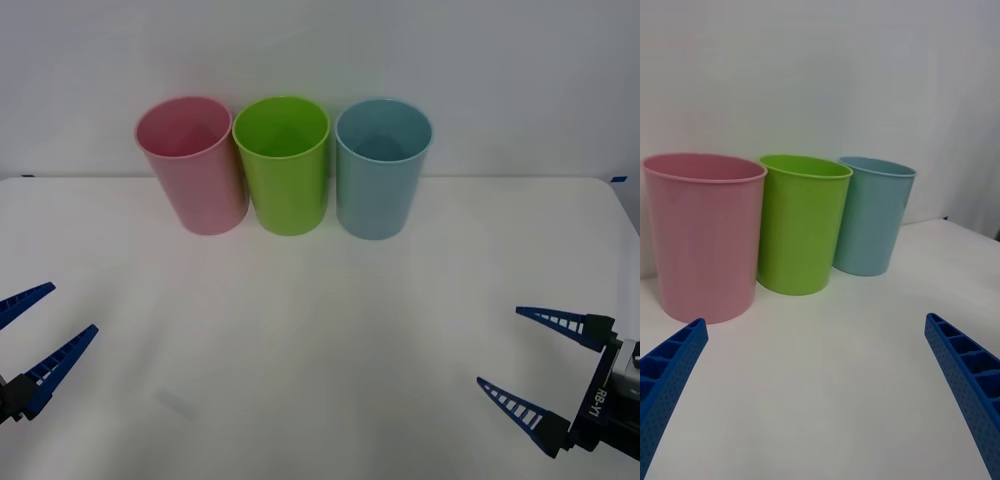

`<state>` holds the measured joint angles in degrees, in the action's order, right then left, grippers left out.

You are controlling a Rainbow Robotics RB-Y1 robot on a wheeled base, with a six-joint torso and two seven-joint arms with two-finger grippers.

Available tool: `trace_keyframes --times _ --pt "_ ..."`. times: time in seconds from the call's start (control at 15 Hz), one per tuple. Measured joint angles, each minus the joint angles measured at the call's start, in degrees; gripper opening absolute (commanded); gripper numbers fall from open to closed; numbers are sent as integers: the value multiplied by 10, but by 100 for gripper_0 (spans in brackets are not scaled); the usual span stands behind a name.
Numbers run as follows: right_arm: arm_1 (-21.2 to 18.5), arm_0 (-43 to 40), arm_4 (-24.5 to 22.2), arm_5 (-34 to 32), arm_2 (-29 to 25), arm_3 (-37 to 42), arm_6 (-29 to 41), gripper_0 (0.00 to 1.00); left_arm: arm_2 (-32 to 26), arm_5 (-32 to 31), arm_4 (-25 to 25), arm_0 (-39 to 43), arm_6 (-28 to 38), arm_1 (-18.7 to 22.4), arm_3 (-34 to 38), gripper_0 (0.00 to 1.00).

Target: Grasp the object on the table and drop it into the matching bin: aluminum can to the light blue bin, PET bottle to the pink bin.

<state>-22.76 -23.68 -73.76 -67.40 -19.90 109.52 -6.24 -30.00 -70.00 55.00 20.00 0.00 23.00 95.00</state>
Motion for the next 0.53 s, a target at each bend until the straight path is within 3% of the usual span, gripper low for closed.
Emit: trace_keyframes --times 0.53 --pt "0 -27 0 -4 -2 0 1 100 0 0 0 0 0 0 0 100"
